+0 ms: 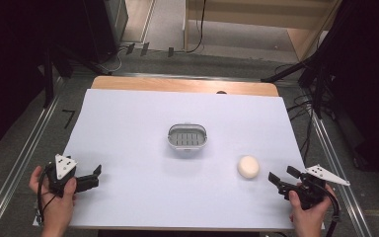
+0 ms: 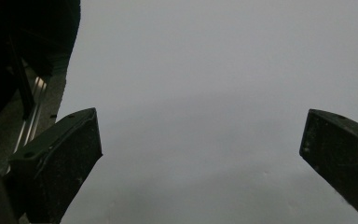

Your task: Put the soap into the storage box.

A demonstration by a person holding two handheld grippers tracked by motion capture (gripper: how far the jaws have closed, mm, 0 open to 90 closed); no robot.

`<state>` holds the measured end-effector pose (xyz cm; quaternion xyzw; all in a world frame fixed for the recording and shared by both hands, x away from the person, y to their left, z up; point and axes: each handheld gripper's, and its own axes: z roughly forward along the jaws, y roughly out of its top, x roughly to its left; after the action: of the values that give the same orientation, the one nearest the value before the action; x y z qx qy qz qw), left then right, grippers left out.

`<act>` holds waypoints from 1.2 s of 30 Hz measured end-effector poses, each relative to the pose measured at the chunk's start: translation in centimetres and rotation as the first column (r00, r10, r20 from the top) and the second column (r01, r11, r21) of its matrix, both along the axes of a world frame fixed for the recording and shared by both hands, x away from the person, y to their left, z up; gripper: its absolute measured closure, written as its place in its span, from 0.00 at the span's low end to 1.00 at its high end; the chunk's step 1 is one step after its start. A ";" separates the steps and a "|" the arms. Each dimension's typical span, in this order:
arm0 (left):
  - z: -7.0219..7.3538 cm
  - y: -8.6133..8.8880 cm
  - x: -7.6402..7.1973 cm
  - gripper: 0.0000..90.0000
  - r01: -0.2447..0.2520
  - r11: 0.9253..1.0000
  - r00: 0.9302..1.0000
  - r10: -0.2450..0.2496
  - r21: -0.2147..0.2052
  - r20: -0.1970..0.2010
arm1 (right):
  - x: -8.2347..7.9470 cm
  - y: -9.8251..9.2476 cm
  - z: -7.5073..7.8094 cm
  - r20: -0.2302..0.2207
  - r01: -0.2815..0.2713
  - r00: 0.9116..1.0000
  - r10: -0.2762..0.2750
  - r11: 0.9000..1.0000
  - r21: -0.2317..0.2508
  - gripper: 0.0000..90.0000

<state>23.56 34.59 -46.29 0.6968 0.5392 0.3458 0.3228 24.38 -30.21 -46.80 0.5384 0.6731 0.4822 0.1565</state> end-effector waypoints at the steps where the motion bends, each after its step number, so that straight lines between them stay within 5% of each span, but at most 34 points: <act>1: 0.0 0.0 0.0 0.00 -0.002 1.000 1.000 0.002 0.000 0.000 | 0.0 0.2 0.1 0.001 -0.003 1.000 0.003 1.000 -0.003 0.14; 8: 0.0 0.6 -0.2 0.00 -0.013 0.998 1.000 0.014 -0.055 0.016 | -0.2 1.4 0.7 0.014 -0.025 1.000 0.025 1.000 -0.011 0.14; 22: -0.1 0.3 -0.2 0.00 -0.008 0.999 1.000 0.009 -0.032 0.014 | 0.2 3.8 0.5 -0.003 -0.079 0.997 0.079 0.997 -0.014 0.14; 36: -0.1 0.2 -0.2 0.00 -0.005 1.000 1.000 0.005 -0.018 0.010 | 1.3 5.7 -0.7 -0.045 -0.073 0.996 0.070 0.995 -0.061 0.14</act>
<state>23.34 34.79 -46.40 0.6908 0.5425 0.3451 0.3307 25.68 -24.56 -47.48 0.5189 0.7101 0.4544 0.1414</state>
